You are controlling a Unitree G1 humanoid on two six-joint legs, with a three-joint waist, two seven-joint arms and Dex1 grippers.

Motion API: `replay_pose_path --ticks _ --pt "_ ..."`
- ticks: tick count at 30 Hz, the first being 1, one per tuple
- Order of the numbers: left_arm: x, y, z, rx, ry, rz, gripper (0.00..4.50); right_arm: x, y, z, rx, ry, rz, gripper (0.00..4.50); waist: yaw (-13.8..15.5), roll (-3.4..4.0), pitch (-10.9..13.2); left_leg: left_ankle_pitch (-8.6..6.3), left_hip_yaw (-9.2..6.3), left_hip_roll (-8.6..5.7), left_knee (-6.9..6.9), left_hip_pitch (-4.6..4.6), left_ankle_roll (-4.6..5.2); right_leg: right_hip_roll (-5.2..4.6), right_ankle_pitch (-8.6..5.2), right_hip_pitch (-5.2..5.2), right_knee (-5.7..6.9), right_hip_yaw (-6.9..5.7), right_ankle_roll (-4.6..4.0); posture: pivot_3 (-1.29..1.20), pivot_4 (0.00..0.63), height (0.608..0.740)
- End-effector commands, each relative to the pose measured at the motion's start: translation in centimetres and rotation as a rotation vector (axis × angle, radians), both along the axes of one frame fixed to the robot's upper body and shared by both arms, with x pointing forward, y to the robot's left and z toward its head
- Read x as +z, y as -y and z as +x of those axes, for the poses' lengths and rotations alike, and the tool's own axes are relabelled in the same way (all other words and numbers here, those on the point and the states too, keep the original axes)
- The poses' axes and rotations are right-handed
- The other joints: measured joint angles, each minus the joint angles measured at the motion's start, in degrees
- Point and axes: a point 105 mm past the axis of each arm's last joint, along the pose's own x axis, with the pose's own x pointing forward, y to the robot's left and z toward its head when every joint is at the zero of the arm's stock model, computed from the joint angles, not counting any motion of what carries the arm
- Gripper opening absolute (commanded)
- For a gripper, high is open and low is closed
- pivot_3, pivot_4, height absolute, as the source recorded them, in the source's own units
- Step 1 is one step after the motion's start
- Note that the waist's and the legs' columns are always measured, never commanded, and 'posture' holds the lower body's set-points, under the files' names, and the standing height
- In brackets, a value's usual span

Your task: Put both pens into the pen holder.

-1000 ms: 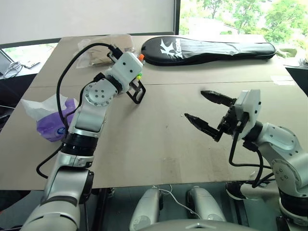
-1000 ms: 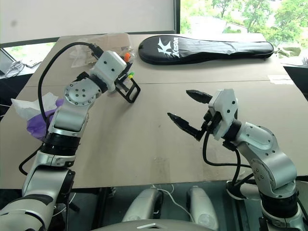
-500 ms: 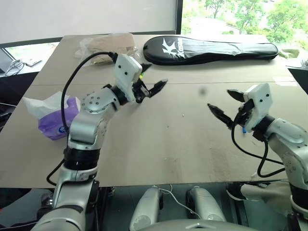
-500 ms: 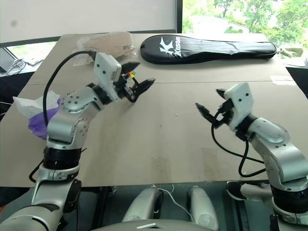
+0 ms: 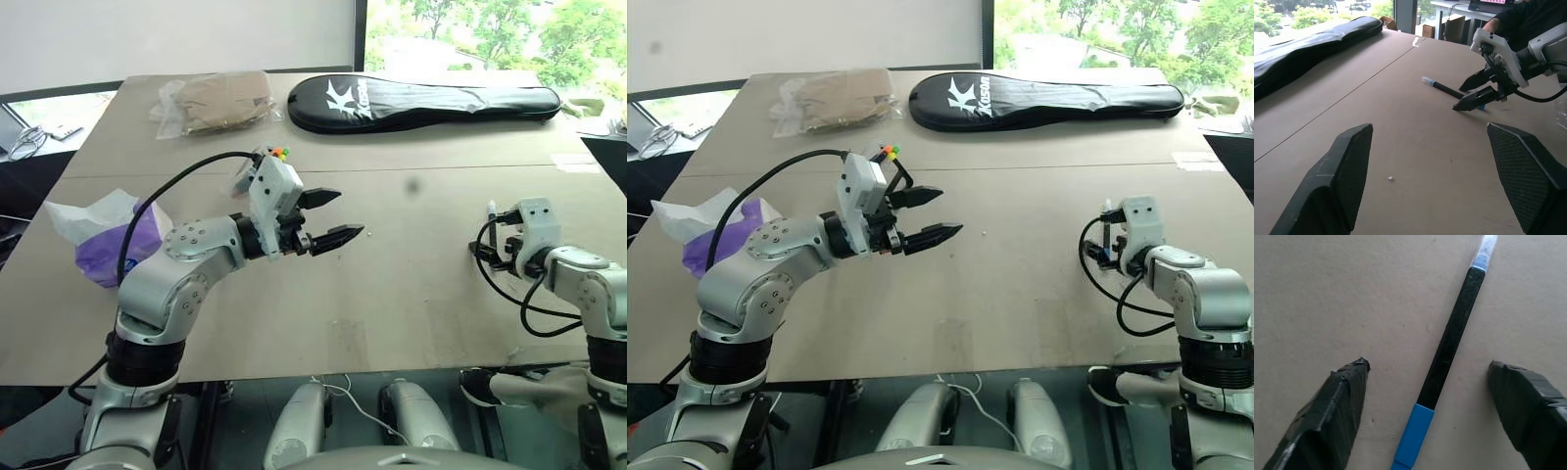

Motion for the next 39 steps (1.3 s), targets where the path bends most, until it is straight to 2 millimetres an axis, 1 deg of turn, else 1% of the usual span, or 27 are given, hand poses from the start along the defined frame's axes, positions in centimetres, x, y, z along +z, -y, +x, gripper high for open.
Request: replay_pose_path --ticks 1,2,3,4,6,7,9,10,12,14,15,16,18,20,23,24,25,27,32,33,35,37,38,39 --pt "0.7 0.4 -0.9 -0.015 0.002 -0.04 3.89 -0.9 -0.3 -0.8 0.016 -0.048 -0.025 2.47 0.0 -0.01 -0.01 -0.01 0.01 0.0 0.0 0.04 0.01 0.0 0.0 0.03 0.0 0.01 0.0 0.0 0.15 0.74" --pt "0.5 0.5 -1.1 -0.02 -0.021 -0.053 3.89 -1.0 -0.4 -0.9 0.029 -0.051 -0.032 2.02 0.0 -0.01 -0.01 -0.01 0.01 0.0 0.0 0.07 0.02 0.0 0.0 0.05 0.0 0.01 0.0 0.0 0.15 0.74" --pt "0.3 0.7 -1.1 -0.017 -0.056 -0.076 3.89 -1.1 -0.3 -1.0 0.041 -0.047 -0.053 1.67 0.03 -0.01 -0.01 -0.02 0.01 0.01 -0.01 0.09 0.02 0.0 -0.01 0.06 0.0 0.01 0.0 0.0 0.15 0.74" --pt "0.1 0.9 -1.0 -0.007 -0.093 -0.102 3.89 -1.0 -0.3 -1.0 0.06 -0.027 -0.067 1.17 0.24 -0.02 -0.02 -0.02 -0.01 0.01 -0.02 0.09 0.02 0.0 -0.01 0.06 0.0 0.0 0.0 0.0 0.15 0.74" --pt "-0.3 1.0 -0.4 0.029 -0.172 -0.149 3.89 -0.2 -1.1 -0.8 0.117 0.048 -0.05 0.28 0.33 -0.05 -0.03 -0.02 -0.09 0.0 0.0 0.14 0.03 -0.02 -0.01 0.17 -0.03 -0.09 0.01 0.0 0.15 0.74" --pt "-0.3 1.1 -0.1 0.043 -0.202 -0.178 3.89 0.1 -1.6 -0.8 0.137 0.072 -0.002 0.06 0.26 -0.05 -0.03 -0.02 -0.12 0.0 0.0 0.19 0.03 -0.02 -0.01 0.24 -0.06 -0.11 0.01 0.0 0.15 0.74" --pt "-0.1 1.5 0.7 0.07 -0.31 -0.286 3.89 1.6 -3.8 -1.4 0.254 0.142 0.129 0.06 0.21 -0.06 -0.03 -0.02 -0.07 -0.01 0.0 0.27 0.04 -0.01 -0.01 0.31 -0.06 -0.08 0.02 0.0 0.15 0.74" --pt "-0.2 1.7 0.9 0.078 -0.368 -0.327 3.89 2.9 -5.5 -2.0 0.345 0.198 0.193 0.06 0.07 -0.05 -0.02 -0.03 -0.09 0.0 0.01 0.3 0.04 0.01 -0.01 0.35 -0.06 -0.11 0.02 0.0 0.15 0.74" --pt "-0.4 2.0 1.0 0.077 -0.441 -0.367 3.89 5.0 -7.9 -3.2 0.481 0.283 0.275 0.06 -0.43 -0.03 -0.01 -0.03 -0.07 0.02 0.0 0.35 0.04 0.03 -0.01 0.34 -0.03 -0.07 0.02 0.0 0.15 0.74" --pt "-0.6 2.3 1.0 0.068 -0.503 -0.411 3.89 6.7 -10.3 -4.3 0.584 0.338 0.348 0.06 -0.71 -0.03 -0.01 -0.03 -0.06 0.05 -0.02 0.36 0.04 0.08 -0.01 0.33 0.0 -0.03 0.02 0.0 0.15 0.74" --pt "-0.6 2.4 1.0 0.068 -0.525 -0.428 3.89 7.2 -11.1 -4.7 0.619 0.35 0.374 0.06 -0.85 -0.03 -0.01 -0.03 -0.07 0.06 -0.03 0.38 0.04 0.08 -0.01 0.33 0.0 -0.03 0.02 0.0 0.15 0.74" --pt "-0.7 2.5 1.0 0.069 -0.547 -0.436 3.89 7.7 -12.5 -5.4 0.679 0.365 0.384 0.06 -0.89 -0.03 -0.01 -0.03 -0.08 0.07 -0.02 0.38 0.03 0.08 -0.01 0.33 0.02 -0.03 0.02 0.0 0.15 0.74" --pt "-1.0 2.6 1.2 0.088 -0.556 -0.421 3.89 8.5 -14.5 -6.4 0.764 0.388 0.413 0.06 -0.84 -0.04 -0.02 -0.02 -0.09 0.04 -0.01 0.4 0.03 0.06 -0.01 0.33 0.04 -0.05 0.02 0.0 0.15 0.74" --pt "-0.7 2.6 1.4 0.087 -0.555 -0.437 3.89 8.8 -15.5 -7.0 0.809 0.393 0.421 0.06 -0.78 -0.03 -0.02 -0.02 -0.09 0.02 -0.01 0.39 0.02 0.05 -0.01 0.33 0.04 -0.05 0.02 0.0 0.15 0.74" --pt "-0.2 2.9 1.2 0.06 -0.557 -0.46 3.89 8.5 -16.6 -7.7 0.863 0.369 0.411 0.06 -0.15 -0.03 -0.01 0.08 -0.07 -0.01 -0.01 0.39 -0.14 -0.01 -0.01 0.33 0.02 -0.04 0.01 0.0 0.15 0.74" --pt "0.0 3.1 1.1 0.047 -0.557 -0.467 3.38 8.4 -16.8 -7.8 0.873 0.362 0.411 0.0 -0.1 -0.03 -0.01 0.1 -0.06 -0.01 -0.01 0.39 -0.18 -0.01 -0.01 0.33 0.0 -0.04 0.01 0.0 0.15 0.74" --pt "0.2 3.2 1.0 0.037 -0.557 -0.477 3.37 8.3 -16.9 -7.9 0.878 0.354 0.407 0.0 0.0 -0.03 -0.01 0.1 -0.07 -0.01 -0.01 0.39 -0.18 -0.01 -0.01 0.33 0.0 -0.04 0.01 0.0 0.15 0.74" --pt "0.3 3.2 0.9 0.036 -0.556 -0.482 2.71 7.9 -16.9 -8.0 0.889 0.342 0.389 0.0 0.09 -0.04 -0.02 0.1 -0.09 0.0 -0.02 0.38 -0.18 0.0 -0.02 0.32 0.0 -0.06 0.01 0.0 0.15 0.74" --pt "0.5 3.1 0.5 0.016 -0.558 -0.491 0.4 7.6 -16.9 -7.9 0.889 0.334 0.385 0.0 0.1 -0.04 -0.01 0.1 -0.05 -0.01 -0.02 0.38 -0.19 -0.02 -0.02 0.33 -0.02 -0.03 0.01 0.0 0.15 0.74" --pt "0.5 3.0 0.5 0.023 -0.556 -0.49 0.01 7.7 -16.9 -7.8 0.889 0.337 0.385 0.0 0.05 -0.03 -0.01 0.11 -0.06 0.0 -0.02 0.36 -0.19 -0.01 -0.02 0.32 -0.02 -0.04 0.01 0.0 0.15 0.74" --pt "0.8 2.5 0.7 0.043 -0.529 -0.497 0.01 7.6 -16.6 -7.4 0.861 0.353 0.369 0.0 0.02 -0.04 -0.01 0.11 -0.06 0.01 -0.04 0.38 -0.19 0.01 -0.02 0.32 -0.02 -0.03 0.0 0.0 0.15 0.74" --pt "1.9 1.7 1.2 0.083 -0.461 -0.516 0.01 7.4 -15.6 -6.0 0.774 0.368 0.376 0.0 0.07 -0.04 -0.01 0.11 -0.06 0.01 -0.04 0.38 -0.19 0.01 -0.02 0.32 -0.02 -0.03 0.0 0.0 0.15 0.74" --pt "2.6 1.2 1.6 0.114 -0.405 -0.51 0.01 7.4 -15.3 -6.0 0.777 0.378 0.381 0.46 0.08 -0.04 -0.01 0.11 -0.05 0.0 -0.04 0.38 -0.19 0.0 -0.02 0.32 -0.03 -0.02 0.01 0.0 0.15 0.74" --pt "3.3 0.6 1.9 0.151 -0.318 -0.465 0.01 7.5 -15.0 -6.2 0.794 0.39 0.36 0.95 0.09 -0.04 -0.01 0.11 -0.05 0.0 -0.04 0.38 -0.19 0.0 -0.02 0.32 -0.03 -0.02 0.01 0.0 0.15 0.74"
